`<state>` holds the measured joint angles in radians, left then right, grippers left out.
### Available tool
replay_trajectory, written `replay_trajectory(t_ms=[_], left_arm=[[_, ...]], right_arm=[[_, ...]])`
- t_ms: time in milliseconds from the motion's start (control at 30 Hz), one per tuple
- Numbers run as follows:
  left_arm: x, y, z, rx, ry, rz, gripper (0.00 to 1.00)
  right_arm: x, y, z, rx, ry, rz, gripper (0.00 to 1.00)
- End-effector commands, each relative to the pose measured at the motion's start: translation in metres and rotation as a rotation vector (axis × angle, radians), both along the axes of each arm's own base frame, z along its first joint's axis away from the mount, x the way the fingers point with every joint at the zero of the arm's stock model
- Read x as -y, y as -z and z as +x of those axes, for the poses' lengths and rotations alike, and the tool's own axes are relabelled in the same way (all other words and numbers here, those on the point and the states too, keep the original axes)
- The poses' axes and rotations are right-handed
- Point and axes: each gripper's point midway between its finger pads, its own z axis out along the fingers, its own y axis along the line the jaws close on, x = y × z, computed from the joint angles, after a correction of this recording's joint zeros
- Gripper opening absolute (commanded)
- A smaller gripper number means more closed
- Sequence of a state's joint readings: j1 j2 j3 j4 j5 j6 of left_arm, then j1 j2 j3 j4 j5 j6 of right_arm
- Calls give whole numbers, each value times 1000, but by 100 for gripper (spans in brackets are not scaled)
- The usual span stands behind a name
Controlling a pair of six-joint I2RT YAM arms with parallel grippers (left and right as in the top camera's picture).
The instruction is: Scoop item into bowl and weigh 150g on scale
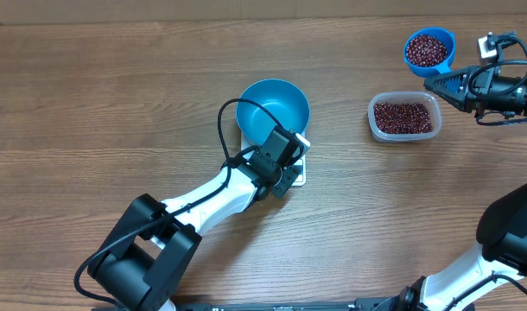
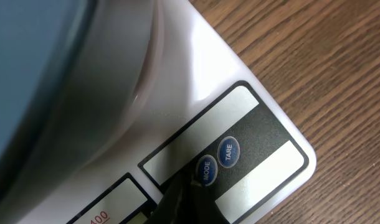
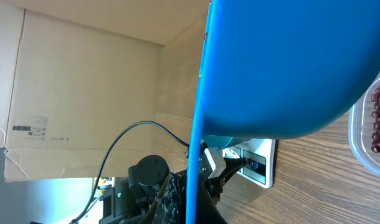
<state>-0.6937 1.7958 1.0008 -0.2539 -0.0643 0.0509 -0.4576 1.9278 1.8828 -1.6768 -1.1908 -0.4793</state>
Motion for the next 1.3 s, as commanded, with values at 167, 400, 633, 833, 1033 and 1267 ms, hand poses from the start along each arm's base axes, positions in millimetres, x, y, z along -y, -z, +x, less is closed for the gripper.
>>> replay_trajectory(t_ms=[167,400,633,833,1033,1267], left_arm=[[-3,7,0,-12,-25,7,4],[-3,7,0,-12,-26,7,4],[-3,7,0,-12,-26,7,4],[-3,9,0,-17,-32,7,4],[-4,12,-1,-22,-32,11,4],[-4,12,-1,-23,-32,12,4]], right_arm=[[-2,-24,-3,95,-4,-22,4],[-2,-24,-3,95,-4,-22,4],[-2,-24,-3,94,-4,-21,4],[-2,-24,-3,95,-4,-22,4],[-2,-24,-3,94,-4,-22,4],[-2,-23,-4,87,-4,-28,4]])
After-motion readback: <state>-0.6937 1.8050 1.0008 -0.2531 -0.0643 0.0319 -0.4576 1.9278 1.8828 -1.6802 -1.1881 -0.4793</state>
